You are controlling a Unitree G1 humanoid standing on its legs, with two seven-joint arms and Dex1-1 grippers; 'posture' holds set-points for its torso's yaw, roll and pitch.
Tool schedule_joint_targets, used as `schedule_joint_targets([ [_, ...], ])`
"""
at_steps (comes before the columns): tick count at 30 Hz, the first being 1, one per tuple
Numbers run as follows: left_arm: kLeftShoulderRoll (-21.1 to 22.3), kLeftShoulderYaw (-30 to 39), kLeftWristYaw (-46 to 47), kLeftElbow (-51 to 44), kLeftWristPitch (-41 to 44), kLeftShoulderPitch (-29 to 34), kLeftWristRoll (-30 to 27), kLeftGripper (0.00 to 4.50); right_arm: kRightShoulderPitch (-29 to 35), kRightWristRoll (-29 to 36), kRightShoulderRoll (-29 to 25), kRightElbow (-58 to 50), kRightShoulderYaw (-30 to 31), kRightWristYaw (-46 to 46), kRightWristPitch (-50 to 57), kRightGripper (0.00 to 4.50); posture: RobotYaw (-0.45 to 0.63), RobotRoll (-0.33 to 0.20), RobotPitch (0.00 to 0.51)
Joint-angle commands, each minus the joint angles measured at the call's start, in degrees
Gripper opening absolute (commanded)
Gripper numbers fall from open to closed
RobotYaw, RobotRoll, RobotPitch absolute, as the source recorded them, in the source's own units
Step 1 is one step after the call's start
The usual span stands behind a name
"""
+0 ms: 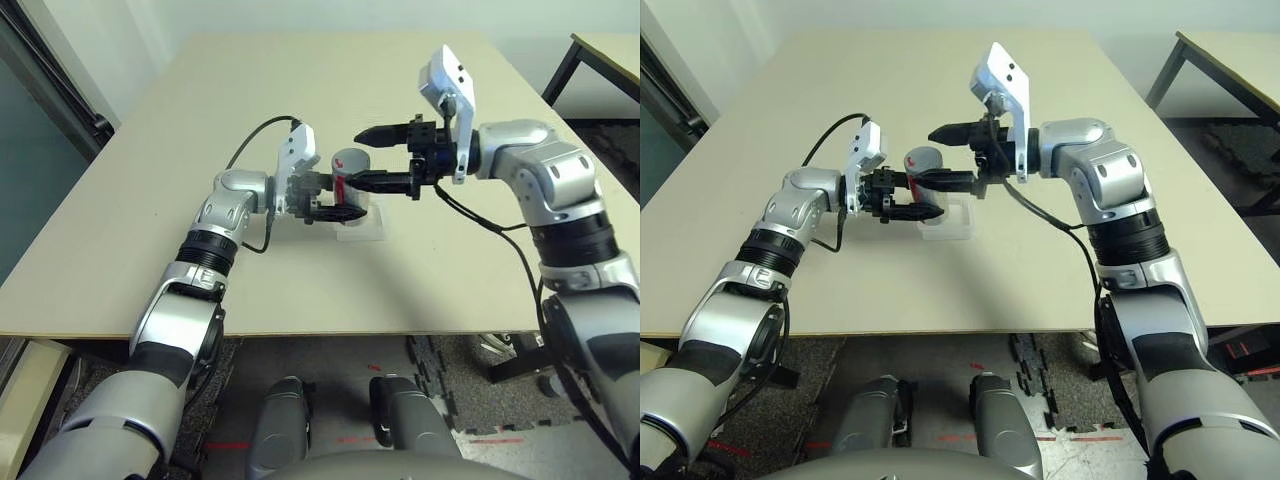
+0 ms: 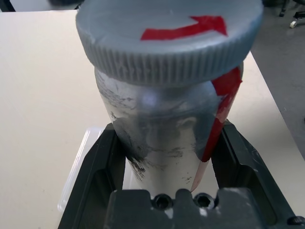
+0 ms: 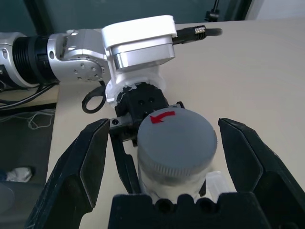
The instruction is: Pour the medicine from the bottle into the box.
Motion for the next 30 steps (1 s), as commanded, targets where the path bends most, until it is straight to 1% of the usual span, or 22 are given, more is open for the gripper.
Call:
schedule_joint_targets([
  [1, -0.52, -0.19, -0.14, 0.72, -0.43, -0.94, 0.84, 2.77, -1.46, -1.31, 1.04, 1.81, 1.35, -0.35, -1.69, 4.5, -0.04, 0.0, 0.078],
  [7, -0.92, -0.36, -0.35, -0.14, -0.23, -0.72, 0.83, 2.77, -2.83, -3.59, 2.47, 5.86, 1.64, -1.71, -4.8, 4.5, -0.03, 0.0, 0.078],
  [14, -1.05, -0.6, -0.54, -1.17, 0.03, -0.35, 0.71, 2.77, -3.02, -4.88, 2.26, 8.37, 1.08, -1.99, -6.65, 4.5, -0.03, 0.0, 0.077],
  [20, -0.83, -0.7, -0.76, -1.51, 0.09, 0.02, 0.7, 2.77, -2.29, -4.4, 0.9, 7.59, -0.04, -2.0, -5.99, 4.5, -0.04, 0.0, 0.074],
  [30, -0.75, -0.78, -0.92, -1.01, -0.15, 0.23, 0.73, 2.77, 0.46, -2.45, -2.61, 3.39, -1.46, -2.8, -3.33, 4.5, -0.06, 0.0, 0.071],
])
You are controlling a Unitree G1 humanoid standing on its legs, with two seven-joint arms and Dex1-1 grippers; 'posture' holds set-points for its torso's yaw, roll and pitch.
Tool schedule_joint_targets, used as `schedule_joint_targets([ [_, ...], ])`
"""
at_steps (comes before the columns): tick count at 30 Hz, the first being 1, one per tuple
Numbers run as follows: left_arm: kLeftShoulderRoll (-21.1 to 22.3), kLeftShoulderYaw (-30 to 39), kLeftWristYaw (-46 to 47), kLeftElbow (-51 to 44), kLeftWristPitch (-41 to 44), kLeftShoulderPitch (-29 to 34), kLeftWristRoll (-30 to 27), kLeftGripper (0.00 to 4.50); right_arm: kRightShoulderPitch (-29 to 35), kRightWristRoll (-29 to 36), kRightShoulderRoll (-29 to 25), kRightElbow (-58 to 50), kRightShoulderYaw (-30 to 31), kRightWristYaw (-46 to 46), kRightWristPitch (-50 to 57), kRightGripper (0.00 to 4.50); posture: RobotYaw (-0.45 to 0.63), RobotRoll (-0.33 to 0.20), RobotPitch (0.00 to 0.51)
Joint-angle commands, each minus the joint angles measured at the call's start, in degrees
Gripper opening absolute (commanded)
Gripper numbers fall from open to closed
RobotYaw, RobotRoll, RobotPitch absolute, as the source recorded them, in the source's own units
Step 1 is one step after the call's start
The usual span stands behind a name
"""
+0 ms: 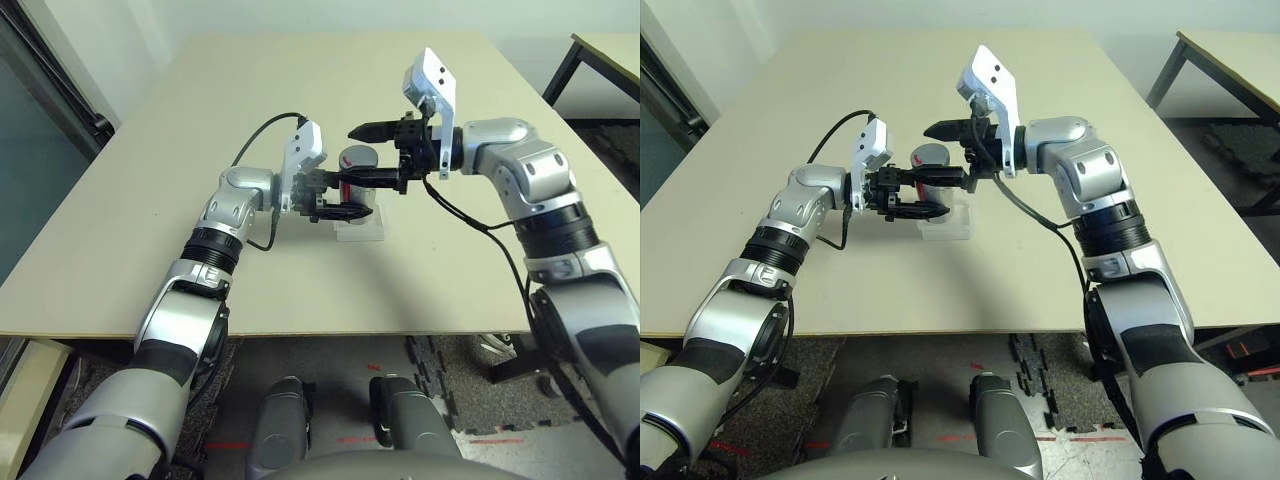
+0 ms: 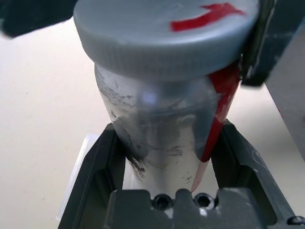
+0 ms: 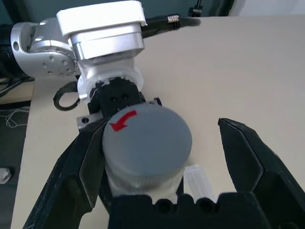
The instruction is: Pour the medicine from the bottle into the box.
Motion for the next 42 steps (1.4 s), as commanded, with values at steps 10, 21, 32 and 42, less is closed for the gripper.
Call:
schedule_joint_targets([
  [10, -0.14, -0.28, -1.06, 0.3, -0.64, 0.1, 0.54, 2.77, 2.55, 1.3, -3.6, -3.48, -3.09, -1.86, 3.22, 4.5, -0.07, 0.0, 0.073],
  [21, 0.08, -0.13, -1.03, 1.09, -0.89, -0.2, 0.69, 2.77, 4.43, 3.35, -5.55, -7.15, -3.37, -1.11, 5.6, 4.5, -0.07, 0.0, 0.073],
  [32, 0.14, 0.02, -1.16, 1.71, -1.28, -0.47, 0.81, 2.77, 8.08, 7.25, -9.26, -14.22, -4.31, 0.54, 10.5, 4.5, -0.08, 0.0, 0.074],
  [42, -0.02, 0.1, -1.29, 3.41, -2.33, -1.44, 1.01, 2.77, 6.73, 8.69, -7.62, -15.31, -4.31, -2.22, 12.35, 4.5, -0.09, 0.0, 0.073],
])
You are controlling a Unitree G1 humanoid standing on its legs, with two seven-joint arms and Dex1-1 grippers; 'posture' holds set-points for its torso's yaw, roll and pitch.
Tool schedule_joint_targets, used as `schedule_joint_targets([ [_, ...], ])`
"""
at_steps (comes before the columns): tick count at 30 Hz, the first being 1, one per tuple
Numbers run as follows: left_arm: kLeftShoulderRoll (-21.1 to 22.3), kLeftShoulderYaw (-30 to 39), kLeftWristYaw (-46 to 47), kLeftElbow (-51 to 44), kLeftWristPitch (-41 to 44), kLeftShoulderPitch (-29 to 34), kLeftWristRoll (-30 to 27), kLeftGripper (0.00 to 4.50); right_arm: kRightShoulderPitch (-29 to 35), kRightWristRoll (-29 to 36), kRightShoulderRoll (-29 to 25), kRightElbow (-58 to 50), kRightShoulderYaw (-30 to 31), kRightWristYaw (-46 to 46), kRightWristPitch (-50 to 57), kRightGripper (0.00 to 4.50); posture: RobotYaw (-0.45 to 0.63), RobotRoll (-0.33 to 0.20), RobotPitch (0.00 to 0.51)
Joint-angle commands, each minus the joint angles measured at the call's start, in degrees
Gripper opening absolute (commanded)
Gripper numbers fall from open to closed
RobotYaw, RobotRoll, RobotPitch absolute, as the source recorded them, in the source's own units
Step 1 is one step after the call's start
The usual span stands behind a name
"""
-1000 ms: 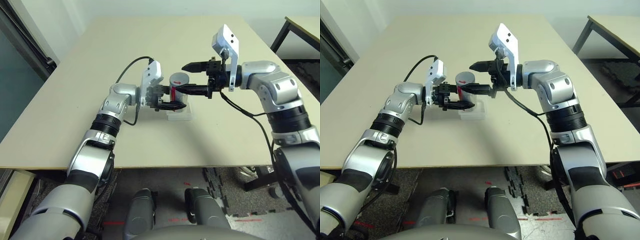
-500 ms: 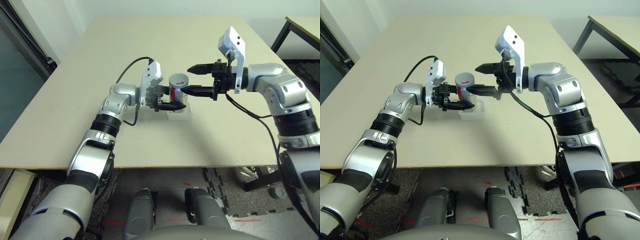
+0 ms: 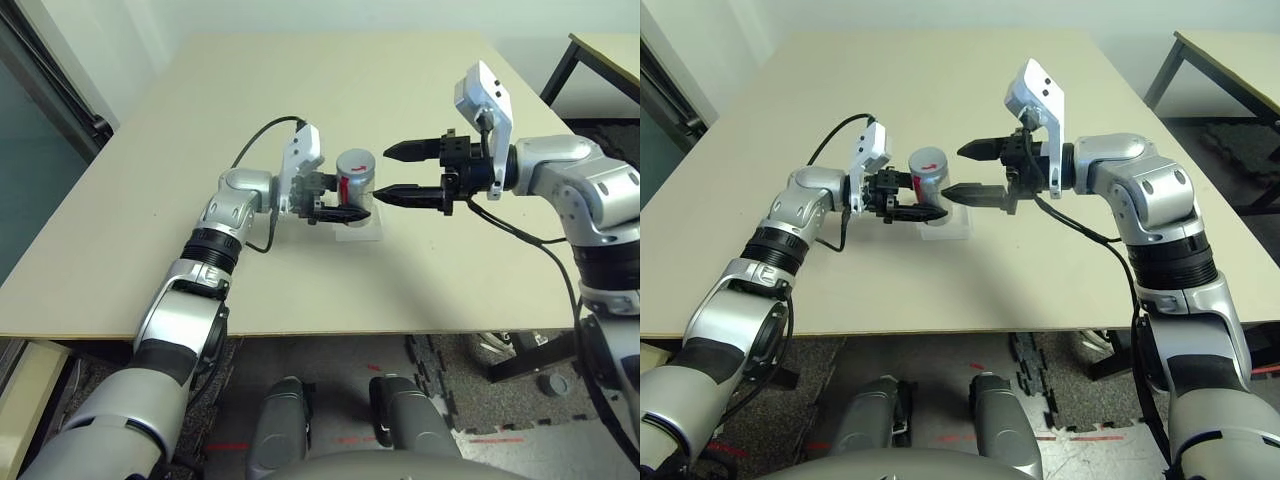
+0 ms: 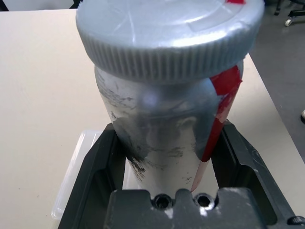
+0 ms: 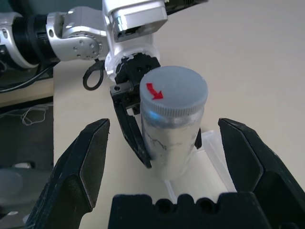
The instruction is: Pour the medicine from the bottle into the box.
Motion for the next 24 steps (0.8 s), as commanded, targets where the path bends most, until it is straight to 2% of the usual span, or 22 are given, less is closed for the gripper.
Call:
schedule_joint_targets([
  [1, -0.17, 0.06, -0.44, 1.09, -0.88, -0.95, 0.84, 2.77, -1.58, 0.56, 0.81, 0.56, -0.68, -1.36, 0.73, 4.5, -0.08, 0.0, 0.069],
  [11, -0.81, -0.04, -0.29, 1.25, -1.12, -0.95, 0.95, 2.77, -5.08, -0.67, 5.18, 4.73, 0.6, -4.02, -0.12, 4.5, -0.08, 0.0, 0.072],
  [24, -1.28, -0.01, -0.35, 1.17, -1.13, -0.97, 1.08, 2.77, -5.67, -2.56, 7.28, 6.92, 2.96, -2.72, -3.31, 4.5, -0.07, 0.0, 0.074],
])
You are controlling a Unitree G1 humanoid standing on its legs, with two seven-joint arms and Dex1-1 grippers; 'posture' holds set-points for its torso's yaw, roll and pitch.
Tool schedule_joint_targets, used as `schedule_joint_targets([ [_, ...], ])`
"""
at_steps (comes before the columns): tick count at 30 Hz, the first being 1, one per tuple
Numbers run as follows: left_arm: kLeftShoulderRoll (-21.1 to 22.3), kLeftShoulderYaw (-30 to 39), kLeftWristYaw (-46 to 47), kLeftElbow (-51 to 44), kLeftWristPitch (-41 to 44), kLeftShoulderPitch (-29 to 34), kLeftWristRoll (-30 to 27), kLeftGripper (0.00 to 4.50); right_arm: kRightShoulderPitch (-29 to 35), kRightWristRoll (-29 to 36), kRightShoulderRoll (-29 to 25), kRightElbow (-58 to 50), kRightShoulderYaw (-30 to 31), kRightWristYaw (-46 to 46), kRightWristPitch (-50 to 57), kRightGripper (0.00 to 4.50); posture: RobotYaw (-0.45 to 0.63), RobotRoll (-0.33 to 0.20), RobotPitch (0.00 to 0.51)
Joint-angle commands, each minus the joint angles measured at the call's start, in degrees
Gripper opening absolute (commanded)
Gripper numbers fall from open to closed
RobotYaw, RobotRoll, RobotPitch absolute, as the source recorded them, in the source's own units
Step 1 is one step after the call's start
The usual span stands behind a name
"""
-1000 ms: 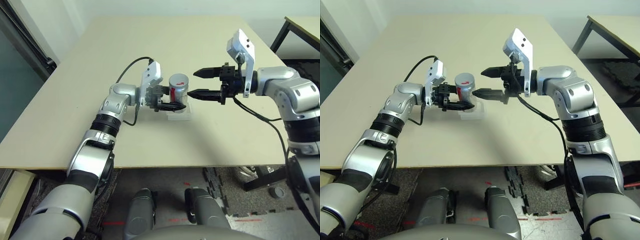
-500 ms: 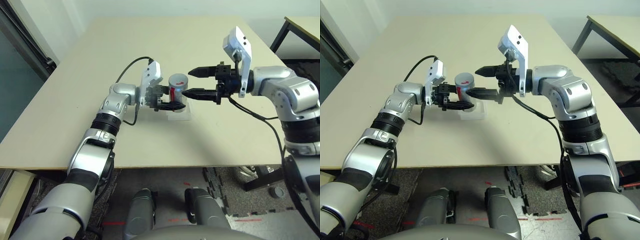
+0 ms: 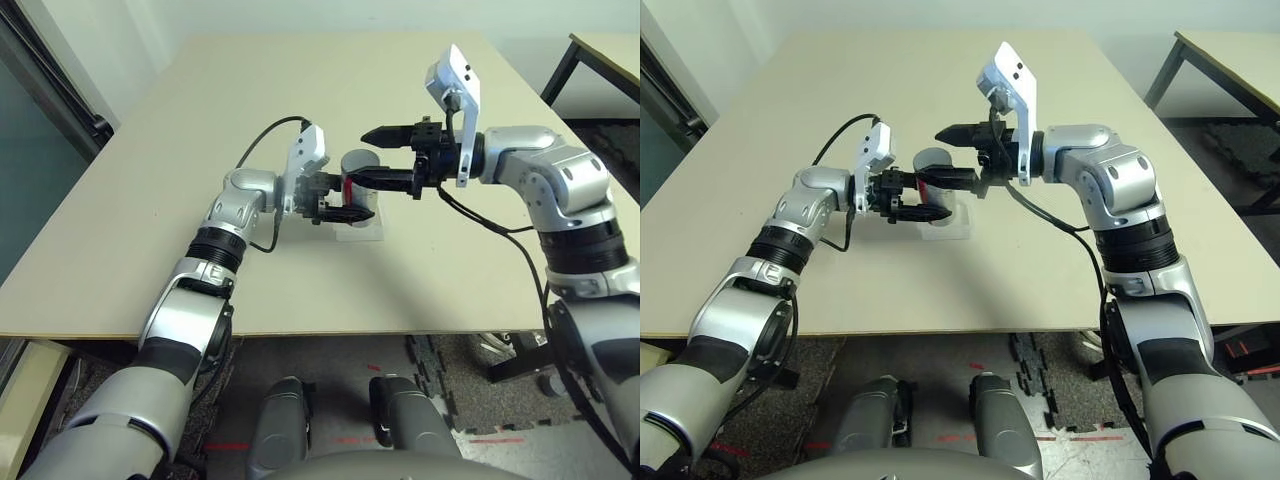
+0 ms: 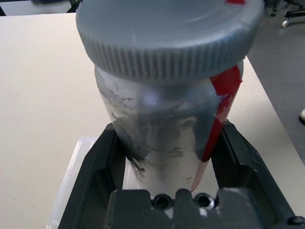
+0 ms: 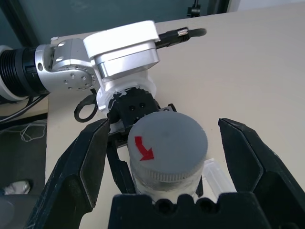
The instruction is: Pour the medicine from the bottle into the box.
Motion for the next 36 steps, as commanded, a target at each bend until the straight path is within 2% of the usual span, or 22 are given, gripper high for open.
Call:
schedule_joint_targets([
  [1, 0.0, -0.02, -0.38, 0.13, -0.39, -0.74, 0.75, 2.77, -0.74, -1.1, 0.48, 0.91, 0.69, 0.35, -1.95, 4.5, -0.07, 0.0, 0.074],
  [4, -0.05, -0.02, -0.39, 0.19, -0.43, -0.84, 0.77, 2.77, -0.87, -2.04, 0.96, 1.91, 0.8, 0.07, -3.2, 4.5, -0.07, 0.0, 0.075],
  [6, -0.07, -0.02, -0.39, 0.2, -0.41, -0.89, 0.77, 2.77, -0.99, -2.47, 1.42, 2.44, 0.72, -0.17, -3.82, 4.14, -0.07, 0.0, 0.076],
  [9, -0.01, -0.02, -0.43, 0.17, -0.37, -0.9, 0.78, 2.77, -1.12, -2.92, 1.93, 2.81, 0.64, -0.14, -4.3, 3.11, -0.07, 0.0, 0.075],
  [11, 0.02, -0.01, -0.45, 0.09, -0.32, -0.87, 0.77, 2.77, -1.09, -3.06, 2.04, 2.81, 0.66, -0.05, -4.35, 2.58, -0.07, 0.0, 0.074],
  [36, 0.48, -0.7, -1.11, 1.9, -1.57, -0.16, 2.2, 2.77, -4.35, -0.25, 2.25, -0.79, -2.82, -1.28, -1.05, 2.58, -0.08, 0.0, 0.069],
])
